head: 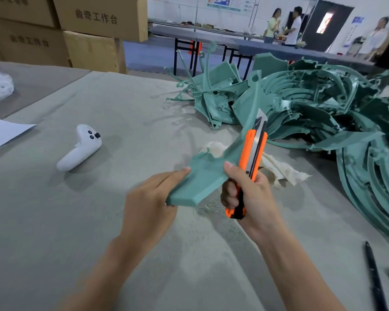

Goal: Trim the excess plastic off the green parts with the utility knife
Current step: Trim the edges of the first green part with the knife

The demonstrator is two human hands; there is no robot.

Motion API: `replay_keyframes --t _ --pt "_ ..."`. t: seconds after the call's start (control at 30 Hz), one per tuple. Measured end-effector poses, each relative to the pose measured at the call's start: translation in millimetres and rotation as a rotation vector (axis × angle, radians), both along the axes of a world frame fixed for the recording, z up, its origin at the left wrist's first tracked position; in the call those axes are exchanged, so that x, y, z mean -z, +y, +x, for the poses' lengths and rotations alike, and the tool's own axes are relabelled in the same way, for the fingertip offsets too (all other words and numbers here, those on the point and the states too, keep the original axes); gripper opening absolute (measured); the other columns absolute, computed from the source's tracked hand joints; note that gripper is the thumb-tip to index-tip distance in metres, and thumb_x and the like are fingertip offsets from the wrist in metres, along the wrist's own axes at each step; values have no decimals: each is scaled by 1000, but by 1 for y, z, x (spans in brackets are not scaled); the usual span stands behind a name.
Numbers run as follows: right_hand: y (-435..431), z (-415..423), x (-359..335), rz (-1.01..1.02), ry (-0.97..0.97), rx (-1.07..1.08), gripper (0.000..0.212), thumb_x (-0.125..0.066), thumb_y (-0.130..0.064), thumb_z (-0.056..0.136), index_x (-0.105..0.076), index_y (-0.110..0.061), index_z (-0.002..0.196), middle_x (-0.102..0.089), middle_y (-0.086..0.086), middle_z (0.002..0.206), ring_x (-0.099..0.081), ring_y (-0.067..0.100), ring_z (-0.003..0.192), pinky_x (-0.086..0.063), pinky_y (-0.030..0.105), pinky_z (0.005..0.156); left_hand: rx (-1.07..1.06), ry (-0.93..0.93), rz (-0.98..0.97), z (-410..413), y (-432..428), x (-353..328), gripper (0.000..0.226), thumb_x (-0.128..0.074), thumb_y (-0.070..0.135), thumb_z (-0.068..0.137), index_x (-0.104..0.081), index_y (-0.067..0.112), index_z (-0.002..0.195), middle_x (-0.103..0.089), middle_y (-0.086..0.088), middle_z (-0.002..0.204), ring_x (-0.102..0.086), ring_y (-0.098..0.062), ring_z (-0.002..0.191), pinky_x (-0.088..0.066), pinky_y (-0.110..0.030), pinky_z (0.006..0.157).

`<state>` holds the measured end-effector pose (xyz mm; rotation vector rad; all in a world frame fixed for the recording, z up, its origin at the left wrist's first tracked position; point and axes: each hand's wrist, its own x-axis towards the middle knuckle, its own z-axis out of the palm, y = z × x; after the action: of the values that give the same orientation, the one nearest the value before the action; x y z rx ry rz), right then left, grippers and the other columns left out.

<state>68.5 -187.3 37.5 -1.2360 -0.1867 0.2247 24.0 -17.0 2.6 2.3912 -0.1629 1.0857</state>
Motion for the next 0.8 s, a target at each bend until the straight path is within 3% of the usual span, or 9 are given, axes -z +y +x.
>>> replay_keyframes --t 0.07,0.17,0.27,0.33,0.4,0.47,0.57,0.7,0.8 --pt "-3 0 -3 26 -59 -31 31 -73 -44 77 -61 -24 56 -44 0 48 -36 12 35 -31 20 39 11 -12 -43 1 0 1 53 -55 -9 60 -76 13 103 -75 1 99 -69 -14 87 -48 -22 73" --pt "-14 1 -5 -72 -186 20 41 -59 -60 81 -70 -22 86 -51 3 57 -43 15 41 -36 22 41 -32 -20 -258 3 4 4 45 -61 -14 70 -75 13 104 -75 1 98 -62 -6 87 -47 -15 75" --pt "-23 5 -1 -342 -397 120 21 -46 -44 99 -63 -32 103 -58 -1 68 -48 15 48 -39 21 45 -91 -38 -242 5 12 4 29 -69 -14 78 -75 11 91 -65 14 67 -52 6 66 -33 5 62" --pt "-24 8 2 -513 -516 162 14 -46 -26 103 -57 -34 107 -62 -2 73 -49 15 47 -40 21 46 -90 -38 -251 6 15 1 24 -68 0 85 -56 19 76 -48 16 60 -39 7 50 -26 2 51" --pt "-23 11 5 -621 -603 176 17 -48 -21 102 -53 -36 106 -64 -5 75 -51 16 45 -43 23 45 -87 -55 -233 7 17 0 30 -64 12 87 -37 26 84 -43 13 56 -32 2 45 -25 -4 47" --pt "-21 11 7 -683 -654 172 16 -48 -25 101 -51 -39 106 -65 -7 77 -54 14 47 -47 29 46 -49 -71 -186 6 17 0 35 -61 17 87 -37 40 76 -38 8 51 -31 0 45 -24 -6 45" --pt "-18 12 13 -745 -688 157 16 -48 -28 102 -50 -40 111 -64 -8 77 -55 13 51 -48 33 49 -18 -65 -181 6 17 -1 46 -60 19 88 -42 54 65 -14 7 45 -29 -3 44 -22 -8 44" --pt "-14 6 19 -747 -730 93 17 -49 -29 102 -52 -33 119 -63 -7 75 -56 11 53 -43 22 49 -64 -67 -267 7 18 5 32 -62 13 87 -36 16 70 -11 9 45 -29 -3 42 -23 -7 43" --pt "-11 -1 20 -734 -792 3 17 -47 -31 102 -51 -36 118 -61 -5 74 -57 11 57 -39 13 53 -97 -59 -285 7 21 6 32 -64 10 87 -38 6 68 -9 11 44 -30 -4 41 -23 -8 43"
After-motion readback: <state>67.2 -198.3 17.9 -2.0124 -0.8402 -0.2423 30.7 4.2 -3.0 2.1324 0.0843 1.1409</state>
